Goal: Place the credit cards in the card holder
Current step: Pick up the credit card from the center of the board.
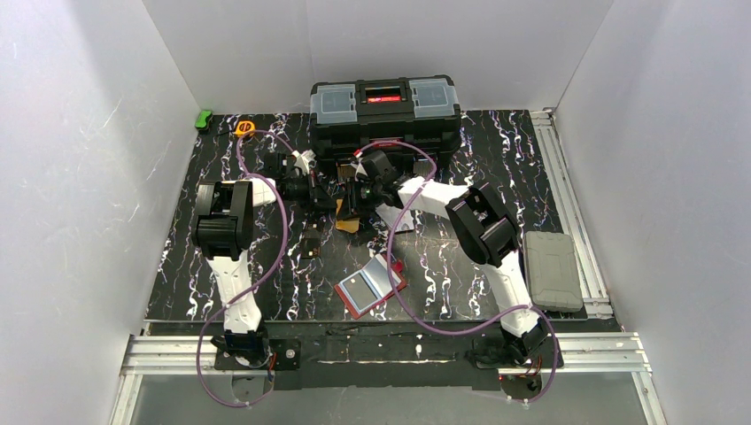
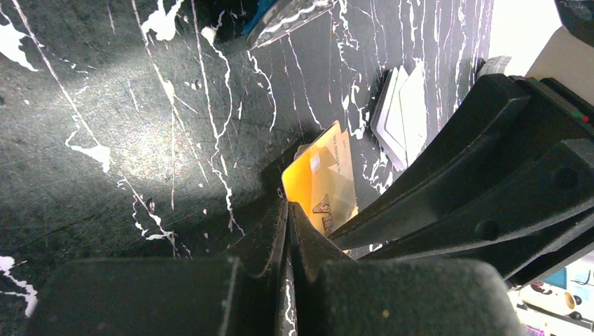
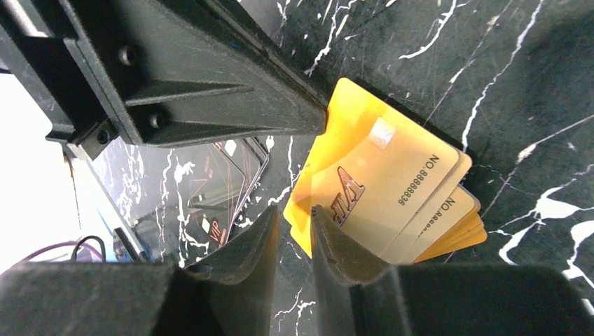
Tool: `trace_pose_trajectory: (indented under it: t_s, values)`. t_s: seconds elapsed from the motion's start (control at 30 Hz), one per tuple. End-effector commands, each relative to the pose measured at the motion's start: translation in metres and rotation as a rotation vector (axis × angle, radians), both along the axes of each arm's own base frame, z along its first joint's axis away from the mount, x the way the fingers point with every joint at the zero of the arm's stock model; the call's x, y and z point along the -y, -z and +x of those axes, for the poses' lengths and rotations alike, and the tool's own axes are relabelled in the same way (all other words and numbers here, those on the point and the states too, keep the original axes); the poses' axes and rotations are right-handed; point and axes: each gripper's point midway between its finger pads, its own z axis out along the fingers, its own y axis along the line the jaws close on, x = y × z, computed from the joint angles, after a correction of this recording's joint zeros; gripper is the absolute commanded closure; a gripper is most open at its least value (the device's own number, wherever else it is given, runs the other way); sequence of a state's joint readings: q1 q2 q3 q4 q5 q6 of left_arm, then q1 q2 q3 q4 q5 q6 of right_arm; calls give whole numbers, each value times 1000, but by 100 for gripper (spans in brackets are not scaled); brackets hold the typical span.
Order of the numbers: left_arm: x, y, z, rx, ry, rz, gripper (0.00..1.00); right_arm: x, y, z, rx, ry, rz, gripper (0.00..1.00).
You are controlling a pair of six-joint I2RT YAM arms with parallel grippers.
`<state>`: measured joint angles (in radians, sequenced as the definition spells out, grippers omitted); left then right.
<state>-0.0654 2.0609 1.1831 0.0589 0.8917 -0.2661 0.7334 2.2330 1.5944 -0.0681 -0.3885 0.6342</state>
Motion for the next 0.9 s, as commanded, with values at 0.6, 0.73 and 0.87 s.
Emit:
trace_pose_trajectory:
  t_s: [0.6, 0.73, 0.87]
  values:
    - [-2, -37, -10, 5, 12, -90, 100, 56, -46, 32, 64, 130, 135, 47]
    - [-5, -40, -13, 5, 13, -90, 100, 53, -47, 33, 60, 123, 144, 46]
    - [-7, -43, -17, 3, 15, -97, 100, 46, -50, 33, 47, 105, 176, 46]
